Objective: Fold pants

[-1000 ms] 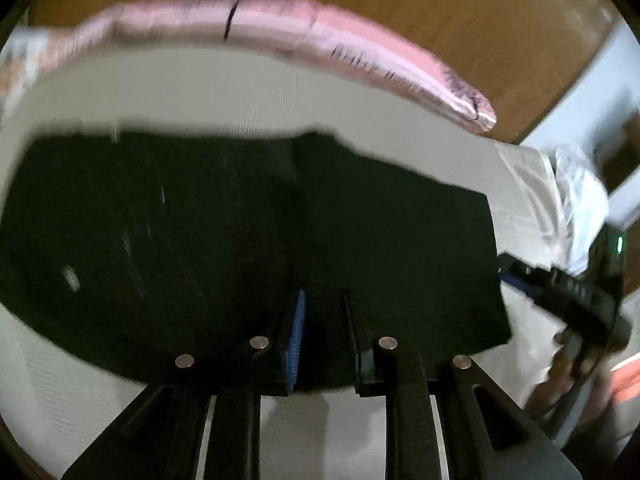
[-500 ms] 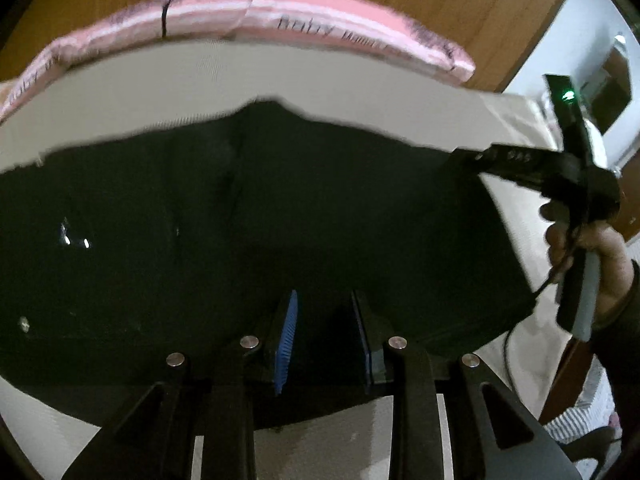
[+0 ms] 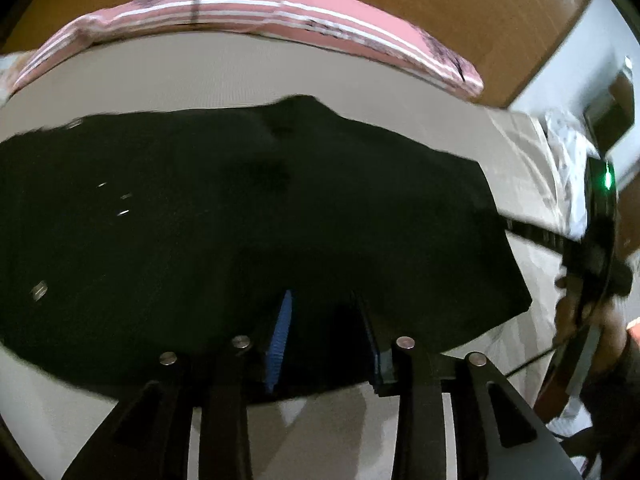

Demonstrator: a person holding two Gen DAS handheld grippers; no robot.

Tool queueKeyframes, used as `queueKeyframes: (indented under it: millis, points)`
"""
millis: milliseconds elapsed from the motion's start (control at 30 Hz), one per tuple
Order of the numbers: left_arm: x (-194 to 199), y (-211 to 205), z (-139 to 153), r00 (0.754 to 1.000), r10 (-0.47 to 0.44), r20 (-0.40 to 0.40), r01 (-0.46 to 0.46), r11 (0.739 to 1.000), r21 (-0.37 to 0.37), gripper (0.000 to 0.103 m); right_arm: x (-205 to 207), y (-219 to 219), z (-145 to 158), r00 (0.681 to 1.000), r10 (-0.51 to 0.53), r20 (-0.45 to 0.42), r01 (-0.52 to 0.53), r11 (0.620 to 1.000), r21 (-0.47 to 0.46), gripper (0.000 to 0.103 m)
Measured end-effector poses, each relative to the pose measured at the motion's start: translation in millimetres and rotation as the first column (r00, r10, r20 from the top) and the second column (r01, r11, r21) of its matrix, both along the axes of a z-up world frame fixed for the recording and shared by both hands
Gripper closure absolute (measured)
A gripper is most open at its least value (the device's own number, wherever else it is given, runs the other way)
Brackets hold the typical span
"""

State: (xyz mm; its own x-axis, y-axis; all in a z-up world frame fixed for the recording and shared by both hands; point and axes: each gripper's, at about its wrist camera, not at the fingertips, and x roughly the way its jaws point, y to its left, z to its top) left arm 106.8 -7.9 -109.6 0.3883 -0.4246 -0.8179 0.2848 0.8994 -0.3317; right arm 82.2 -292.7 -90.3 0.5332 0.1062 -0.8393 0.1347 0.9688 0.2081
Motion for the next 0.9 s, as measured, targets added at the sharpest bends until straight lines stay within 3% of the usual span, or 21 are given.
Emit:
queueKeyframes:
  millis: [133, 300, 400, 533, 633, 667, 900]
  points:
    - [-9, 42, 10, 0.995, 0.104, -0.002, -0.104, 0.994, -0.037, 0.067, -21, 1, -4, 1.000, 0.002, -0.019, -0.001, 1.000, 0.018, 0.078]
    - [-23, 109, 21, 0.958, 0.286, -0.014, -0.286, 0.953, -0.101, 0.062, -41, 12, -6, 0.999, 0.017, -0.030, -0.016, 1.000, 0.022, 0.073]
    - [-30, 147, 23, 0.921, 0.387, -0.030, -0.388, 0.913, -0.124, 0.060, -47, 22, -6, 0.999, 0.031, -0.031, -0.030, 0.999, 0.044, 0.069]
    - [-37, 188, 19, 0.863, 0.499, -0.080, -0.504, 0.841, -0.195, 0.057, -48, 43, -5, 0.995, 0.089, -0.035, -0.087, 0.994, 0.067, 0.068]
    - [-40, 210, 9, 0.822, 0.548, -0.152, -0.569, 0.785, -0.247, 0.056, -48, 61, -1, 0.990, 0.137, -0.027, -0.134, 0.986, 0.101, 0.053]
    - [-40, 214, 5, 0.814, 0.555, -0.171, -0.581, 0.771, -0.261, 0.056, -48, 65, 1, 0.990, 0.141, -0.020, -0.138, 0.985, 0.106, 0.048]
    - [-39, 235, -30, 0.748, 0.576, -0.330, -0.664, 0.658, -0.355, 0.055, -50, 76, 13, 0.989, 0.145, 0.015, -0.146, 0.975, 0.165, 0.047]
